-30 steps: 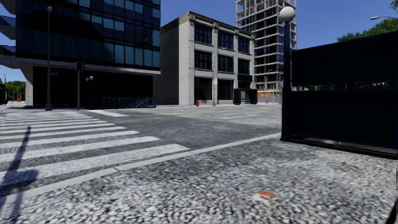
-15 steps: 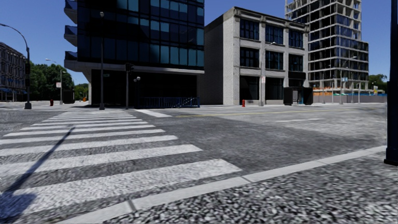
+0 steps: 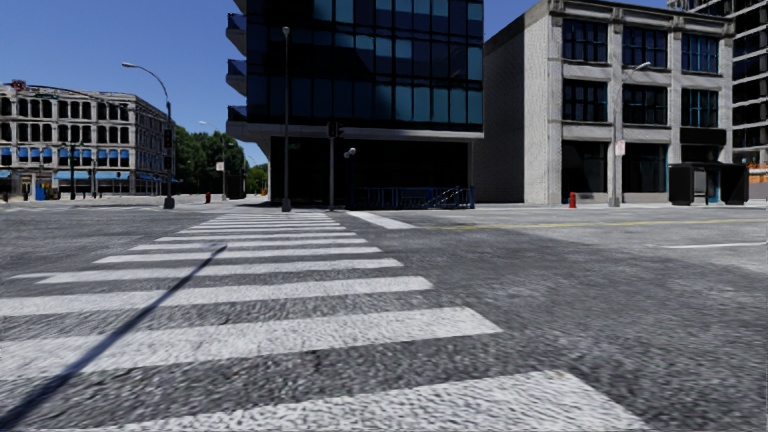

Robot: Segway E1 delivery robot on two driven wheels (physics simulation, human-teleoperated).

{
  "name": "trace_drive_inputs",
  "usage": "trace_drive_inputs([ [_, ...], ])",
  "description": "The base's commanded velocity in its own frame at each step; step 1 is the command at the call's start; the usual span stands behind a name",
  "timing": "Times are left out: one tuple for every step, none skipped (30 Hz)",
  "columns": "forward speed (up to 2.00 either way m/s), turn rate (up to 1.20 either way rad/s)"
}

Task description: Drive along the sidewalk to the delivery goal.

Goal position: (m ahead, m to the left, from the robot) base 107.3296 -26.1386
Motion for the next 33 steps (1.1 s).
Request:
trace_drive_inputs([
  [1.64, 0.56],
  [1.64, 0.56],
  [1.64, 0.56],
  [1.64, 0.56],
  [1.64, 0.56],
  [1.64, 0.56],
  [1.64, 0.56],
  [1.64, 0.56],
  [1.64, 0.56],
  [1.64, 0.56],
  [1.63, 0.56],
  [1.63, 0.56],
  [1.61, 0.56],
  [1.61, 0.54],
  [1.60, 0.45],
  [1.60, 0.45],
  [1.60, 0.27],
  [1.60, 0.00],
  [1.60, 0.00],
  [1.60, 0.00],
  [1.60, 0.00],
  [1.60, 0.00],
  [1.60, 0.00],
  [1.60, 0.00],
  [1.60, 0.00],
  [1.60, 0.00],
  [1.60, 0.00],
  [1.60, 0.00],
  [1.60, 0.00],
  [1.60, 0.00],
  [1.60, 0.00],
  [1.66, 0.00],
  [2.00, 0.00],
])
